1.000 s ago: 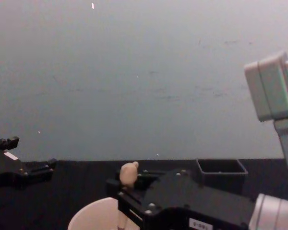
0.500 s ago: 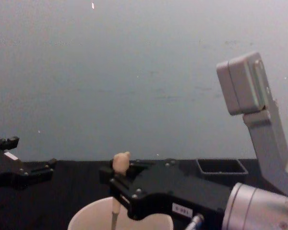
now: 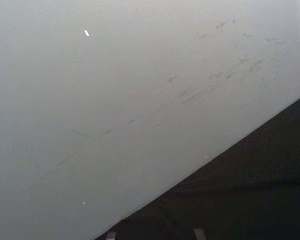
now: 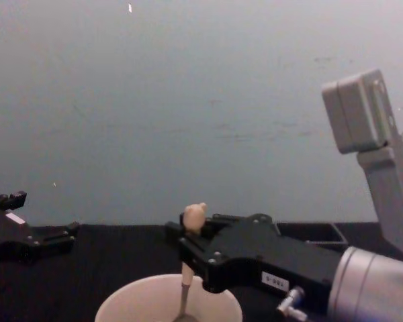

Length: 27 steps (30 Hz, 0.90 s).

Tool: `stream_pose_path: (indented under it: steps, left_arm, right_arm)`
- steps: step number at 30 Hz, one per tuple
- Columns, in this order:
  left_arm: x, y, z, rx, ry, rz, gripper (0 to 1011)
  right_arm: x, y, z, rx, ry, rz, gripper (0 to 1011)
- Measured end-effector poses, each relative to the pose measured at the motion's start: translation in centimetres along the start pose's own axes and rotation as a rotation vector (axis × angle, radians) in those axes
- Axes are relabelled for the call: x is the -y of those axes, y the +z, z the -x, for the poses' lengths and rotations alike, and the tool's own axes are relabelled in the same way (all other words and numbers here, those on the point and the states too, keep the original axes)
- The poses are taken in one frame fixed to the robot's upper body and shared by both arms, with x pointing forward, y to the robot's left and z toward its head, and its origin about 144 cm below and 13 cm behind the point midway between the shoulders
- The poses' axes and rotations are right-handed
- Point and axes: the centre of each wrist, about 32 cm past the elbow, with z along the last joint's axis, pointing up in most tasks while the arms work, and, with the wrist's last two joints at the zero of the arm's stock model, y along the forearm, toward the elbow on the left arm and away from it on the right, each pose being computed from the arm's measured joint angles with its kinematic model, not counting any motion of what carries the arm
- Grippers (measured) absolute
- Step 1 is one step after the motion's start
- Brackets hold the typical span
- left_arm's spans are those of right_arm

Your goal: Pick up the stirring spoon with one hand, stir inside the cup, then place it back in its original position.

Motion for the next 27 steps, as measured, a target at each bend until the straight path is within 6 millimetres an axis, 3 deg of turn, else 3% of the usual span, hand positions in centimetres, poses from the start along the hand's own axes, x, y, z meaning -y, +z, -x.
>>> stream_pose_path:
  steps: [15, 27]
  left_arm:
    - [0.0, 0.0, 0.0, 0.000, 0.000, 0.000, 1001]
    - [0.0, 0.0, 0.0, 0.000, 0.000, 0.000, 1001]
  right_arm:
    - [1.9, 0.4, -0.4, -0.002, 0.001, 0.005, 170]
    - [2.7, 0.4, 0.5, -0.007, 0.070, 0.017, 170]
